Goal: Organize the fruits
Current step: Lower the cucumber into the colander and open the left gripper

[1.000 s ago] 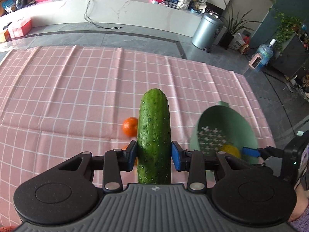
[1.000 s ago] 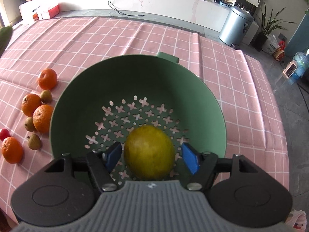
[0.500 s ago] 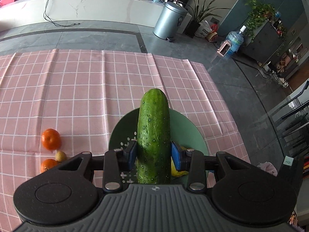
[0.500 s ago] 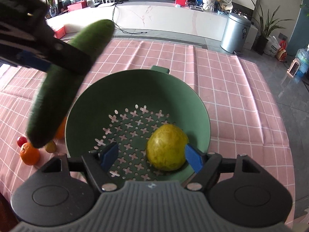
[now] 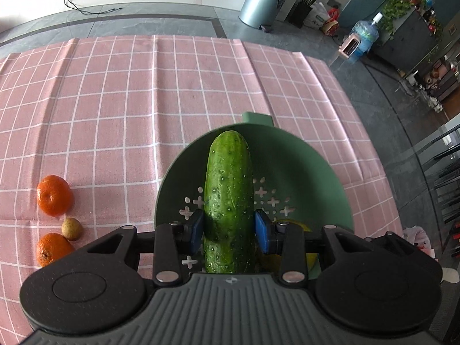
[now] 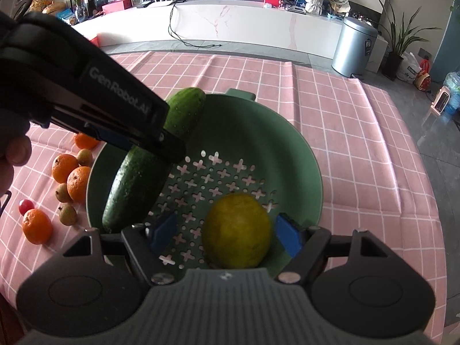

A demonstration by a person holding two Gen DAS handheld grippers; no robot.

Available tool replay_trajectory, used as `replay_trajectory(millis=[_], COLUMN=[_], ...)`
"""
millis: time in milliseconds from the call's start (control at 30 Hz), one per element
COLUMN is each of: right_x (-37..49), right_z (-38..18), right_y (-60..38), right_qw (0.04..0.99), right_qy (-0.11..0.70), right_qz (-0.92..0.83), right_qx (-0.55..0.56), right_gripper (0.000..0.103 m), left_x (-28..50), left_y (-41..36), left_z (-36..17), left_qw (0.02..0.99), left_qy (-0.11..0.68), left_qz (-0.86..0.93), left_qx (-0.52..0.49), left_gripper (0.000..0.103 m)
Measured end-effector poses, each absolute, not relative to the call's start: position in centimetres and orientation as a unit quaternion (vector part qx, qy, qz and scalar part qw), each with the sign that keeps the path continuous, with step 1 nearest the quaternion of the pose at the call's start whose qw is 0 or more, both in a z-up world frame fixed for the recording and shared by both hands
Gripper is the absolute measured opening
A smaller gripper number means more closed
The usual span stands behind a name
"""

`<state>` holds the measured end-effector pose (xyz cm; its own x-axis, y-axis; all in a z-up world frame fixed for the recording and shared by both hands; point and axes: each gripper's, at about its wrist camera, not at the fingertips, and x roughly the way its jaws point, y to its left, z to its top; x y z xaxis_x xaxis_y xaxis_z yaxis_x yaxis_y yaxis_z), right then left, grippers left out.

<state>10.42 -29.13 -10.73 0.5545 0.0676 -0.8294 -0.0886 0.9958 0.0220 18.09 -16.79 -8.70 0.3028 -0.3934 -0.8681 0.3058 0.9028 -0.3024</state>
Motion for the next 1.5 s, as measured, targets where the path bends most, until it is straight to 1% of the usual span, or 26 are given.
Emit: replay_trajectory(millis=[67,233,400,500,633,733,800,1000,1167,1267,1333,1500], right_x=[10.4,10.2,9.7,9.5,9.0,8.4,7.9,5.5,5.0,4.5,3.9,2.5], right_z=[-10.8,-10.6,-10.5,-10.4,-9.7,-8.8,-8.1,-6.4,-5.4,-5.1,-5.2,-5.6], right_y=[-29.1,-29.2,-29.0,-28.8,-28.4,-28.3,-28.2,-27.0,-24.5,-22.5,-21.1,-18.1], right_qw=[0.881,0.882,0.885,0.886,0.892,0.900,0.909,0.939,0.938,0.936,0.936,0.935], right_qy=[0.471,0.468,0.463,0.460,0.450,0.435,0.418,0.342,0.343,0.347,0.349,0.350], right_qz=[0.044,0.047,0.051,0.045,0.026,0.012,0.003,0.007,0.008,0.015,0.022,0.038], right_qx=[-0.013,-0.007,-0.013,-0.015,-0.026,-0.028,-0.012,0.037,0.043,0.054,0.053,0.047], right_gripper=[0.078,0.078,0.083,0.084,0.084,0.084,0.084,0.084,0.084,0.084,0.084,0.084], left_x=[18.1,18.0,17.8,17.4,16.7,15.5,14.6,12.0,10.2,9.3,8.9,7.7], left_y=[-16.9,-17.4,-16.9,-16.4,-15.3,-14.1,-13.2,-9.8,-6.5,-4.7,-3.6,-2.2], left_z=[-9.0,-9.4,-9.8,-9.1,-7.0,-5.0,-3.9,-1.5,-0.3,0.1,-0.1,-1.5], left_qw=[0.805,0.800,0.799,0.804,0.816,0.830,0.840,0.862,0.874,0.879,0.876,0.860], left_qy=[0.552,0.559,0.561,0.553,0.532,0.508,0.493,0.455,0.438,0.429,0.433,0.454], left_qz=[-0.215,-0.218,-0.216,-0.218,-0.226,-0.229,-0.228,-0.219,-0.199,-0.194,-0.196,-0.206], left_qx=[-0.036,-0.022,-0.019,-0.018,-0.022,-0.012,-0.002,0.041,0.068,0.083,0.084,0.111], left_gripper=[0.043,0.043,0.046,0.049,0.051,0.052,0.056,0.057,0.057,0.065,0.067,0.068])
